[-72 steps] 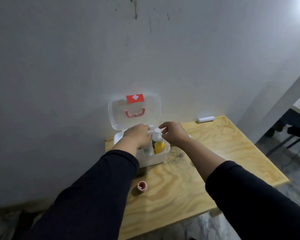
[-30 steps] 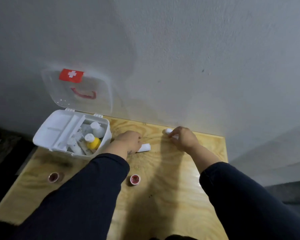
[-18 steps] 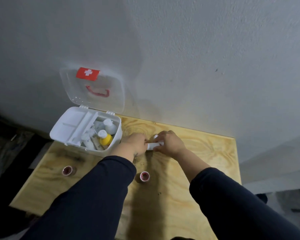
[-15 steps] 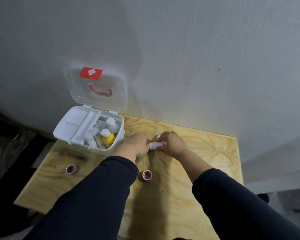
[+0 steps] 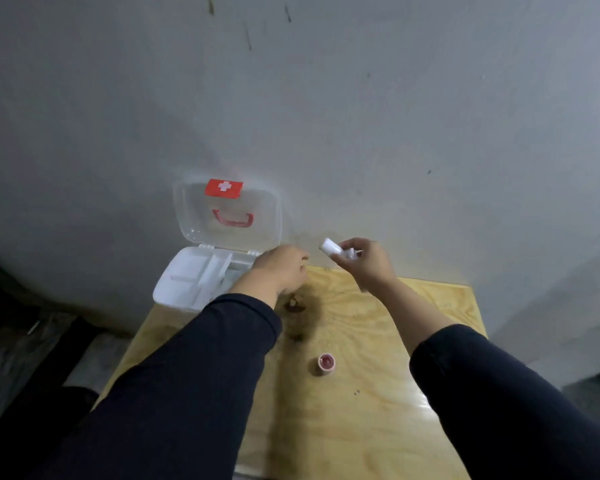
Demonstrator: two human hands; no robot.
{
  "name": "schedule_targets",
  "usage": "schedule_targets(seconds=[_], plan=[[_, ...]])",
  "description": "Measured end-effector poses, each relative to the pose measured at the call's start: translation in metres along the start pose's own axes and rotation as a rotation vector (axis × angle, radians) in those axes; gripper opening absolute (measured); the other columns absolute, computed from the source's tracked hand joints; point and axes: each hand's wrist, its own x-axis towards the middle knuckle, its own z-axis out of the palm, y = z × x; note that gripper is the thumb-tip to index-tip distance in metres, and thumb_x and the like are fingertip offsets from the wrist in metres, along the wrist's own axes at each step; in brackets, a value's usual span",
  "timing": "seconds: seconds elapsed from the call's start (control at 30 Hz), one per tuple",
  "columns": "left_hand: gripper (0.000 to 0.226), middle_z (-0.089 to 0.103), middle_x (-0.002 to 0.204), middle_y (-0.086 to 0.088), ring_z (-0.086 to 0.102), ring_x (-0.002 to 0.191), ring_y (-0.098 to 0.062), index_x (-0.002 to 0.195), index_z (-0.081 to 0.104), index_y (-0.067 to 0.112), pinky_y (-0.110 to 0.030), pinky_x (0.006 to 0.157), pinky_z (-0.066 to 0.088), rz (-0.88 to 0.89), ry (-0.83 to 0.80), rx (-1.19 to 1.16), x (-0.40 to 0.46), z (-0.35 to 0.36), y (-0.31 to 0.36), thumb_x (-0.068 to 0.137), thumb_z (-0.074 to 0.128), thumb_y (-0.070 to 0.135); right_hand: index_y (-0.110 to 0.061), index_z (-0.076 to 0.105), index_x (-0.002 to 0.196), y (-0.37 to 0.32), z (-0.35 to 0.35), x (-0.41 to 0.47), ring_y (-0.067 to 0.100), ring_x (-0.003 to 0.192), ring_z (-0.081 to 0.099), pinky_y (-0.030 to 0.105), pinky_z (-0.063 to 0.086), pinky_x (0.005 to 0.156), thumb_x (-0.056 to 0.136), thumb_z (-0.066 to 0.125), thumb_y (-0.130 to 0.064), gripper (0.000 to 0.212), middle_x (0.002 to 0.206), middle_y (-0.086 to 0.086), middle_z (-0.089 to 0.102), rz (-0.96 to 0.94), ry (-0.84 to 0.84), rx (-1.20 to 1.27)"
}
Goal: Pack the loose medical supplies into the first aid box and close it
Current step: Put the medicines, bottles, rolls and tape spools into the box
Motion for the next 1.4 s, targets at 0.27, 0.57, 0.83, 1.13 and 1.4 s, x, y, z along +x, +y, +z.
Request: schedule_targets(seconds=[0.27,0.57,0.83,1.13,1.4], plan=[[0.049,0.039,0.153,-0.003,0.043,0.135,-0.028,0.146,0.038,0.019,-0.040,0.107,0.039,0.069,0.040,0.030,-0.044,-0.050,-0.084,0.097,0.044,0.025,-0.015,0.070,0.105,-0.084,0.060,-0.030,0.006,0.054,0.049,0.008,0.035,0.030,0.079,0.072,-0.036,0.033,0.093,0.002,0.062,-0.084,0.106,0.007],[0.080,0.025,0.158,-0.008,0.029,0.143,-0.028,0.150,0.024,0.010,-0.040,0.116,0.028,0.034,-0.030,0.087,-0.075,-0.032,-0.208,0.089,0.058,0.049,-0.016,0.068,0.109,-0.142,0.167,-0.068,0.022,0.100,0.063,0.033,0.051,0.082,0.082,0.063,-0.040,0.036,0.111,0.003,0.069,-0.168,0.063,-0.403],[0.086,0.019,0.162,0.001,0.025,0.146,-0.024,0.151,0.021,0.017,-0.037,0.113,0.029,0.016,0.001,-0.086,-0.081,-0.013,-0.240,0.085,0.063,0.052,-0.019,0.068,0.110,-0.152,0.231,-0.063,0.023,0.104,0.061,0.035,0.053,0.086,0.085,0.063,-0.031,0.028,0.112,0.004,0.069,-0.197,-0.050,-0.682],[0.076,0.040,0.151,0.002,0.042,0.135,-0.023,0.140,0.037,0.016,-0.036,0.101,0.041,0.043,0.052,-0.047,-0.074,-0.012,-0.246,0.081,0.065,0.056,-0.014,0.050,0.135,-0.158,0.237,-0.035,0.025,0.126,0.051,0.033,0.044,0.105,0.089,0.052,-0.004,0.047,0.140,0.006,0.053,0.024,-0.121,-0.592],[0.082,0.024,0.161,0.000,0.029,0.145,-0.020,0.145,0.033,0.015,-0.036,0.109,0.035,0.079,0.050,0.004,-0.071,-0.009,-0.249,0.082,0.062,0.058,-0.019,0.047,0.137,-0.153,0.246,-0.030,0.025,0.129,0.045,0.034,0.040,0.105,0.089,0.058,-0.020,0.049,0.138,0.009,0.052,0.068,-0.043,-0.569]])
